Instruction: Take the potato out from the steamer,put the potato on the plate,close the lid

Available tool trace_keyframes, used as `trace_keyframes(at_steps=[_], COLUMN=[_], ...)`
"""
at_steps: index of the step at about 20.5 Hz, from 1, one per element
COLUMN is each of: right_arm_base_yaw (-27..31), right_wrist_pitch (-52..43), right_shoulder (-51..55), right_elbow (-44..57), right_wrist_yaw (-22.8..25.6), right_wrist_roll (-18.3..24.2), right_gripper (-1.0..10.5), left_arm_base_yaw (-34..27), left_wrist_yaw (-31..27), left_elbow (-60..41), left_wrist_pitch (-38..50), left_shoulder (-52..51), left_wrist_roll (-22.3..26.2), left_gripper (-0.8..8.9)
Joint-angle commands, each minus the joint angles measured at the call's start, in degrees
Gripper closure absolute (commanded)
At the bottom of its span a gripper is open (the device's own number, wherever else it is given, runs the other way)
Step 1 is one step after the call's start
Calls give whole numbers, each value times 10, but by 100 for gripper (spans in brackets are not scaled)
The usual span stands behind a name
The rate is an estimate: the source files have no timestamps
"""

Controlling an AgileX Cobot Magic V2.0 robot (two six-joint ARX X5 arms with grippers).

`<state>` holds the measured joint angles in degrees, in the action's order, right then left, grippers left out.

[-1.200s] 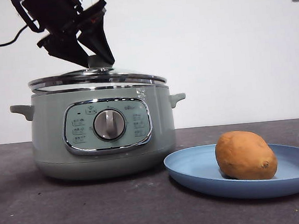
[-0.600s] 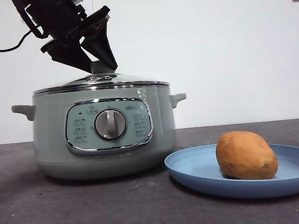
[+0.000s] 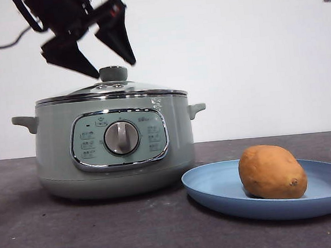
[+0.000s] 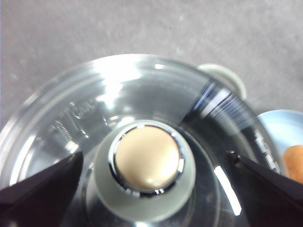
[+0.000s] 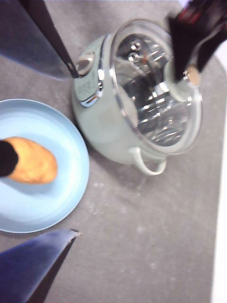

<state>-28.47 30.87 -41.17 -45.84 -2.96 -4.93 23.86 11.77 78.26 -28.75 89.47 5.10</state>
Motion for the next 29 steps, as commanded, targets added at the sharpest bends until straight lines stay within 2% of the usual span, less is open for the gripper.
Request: trace_keyframes(at_steps=[1,3,8,9,10,12,13,14,15,29], right_arm_base_yaw=[0,-1,-1,-1,-1,-1,-2,-2,-2,-1], right_wrist_pitch=[7,24,81,92,103,122,130,135,137,138], right_shoulder=[0,0,0,0,0,0,0,0,0,0], right_elbow=[-1,-1,-1,-1,-1,-1,-1,-1,-1,-1], right_wrist_yaw=[-2,-13,-127,-152,-168,-182,-182,-181,-181,-177], right_wrist_roll=[-2,-2,-17,-18,-22,-28,-27,-27,-27,-27], right_gripper=[349,351,353,353,363,538,687,867,964,946], left_arm_base_yaw=[2,3,13,13,13,13,13,13,13,13], left_wrist_yaw=[3,7,26,37,39,40,40,40,40,36], left_elbow=[-1,-1,-1,-1,-1,-1,-1,-1,-1,-1], left_wrist_pitch=[-19,-59,-189,-222,-255,-310,-329,-341,-351,-356], left_shoulder=[-40,-81,-193,-214,-232,-261,-272,-281,-286,-290], left_wrist_roll=[-8,-11,-11,-11,-11,-10,-10,-10,-10,-10], left_gripper=[310,311,318,339,407,622,763,828,822,817])
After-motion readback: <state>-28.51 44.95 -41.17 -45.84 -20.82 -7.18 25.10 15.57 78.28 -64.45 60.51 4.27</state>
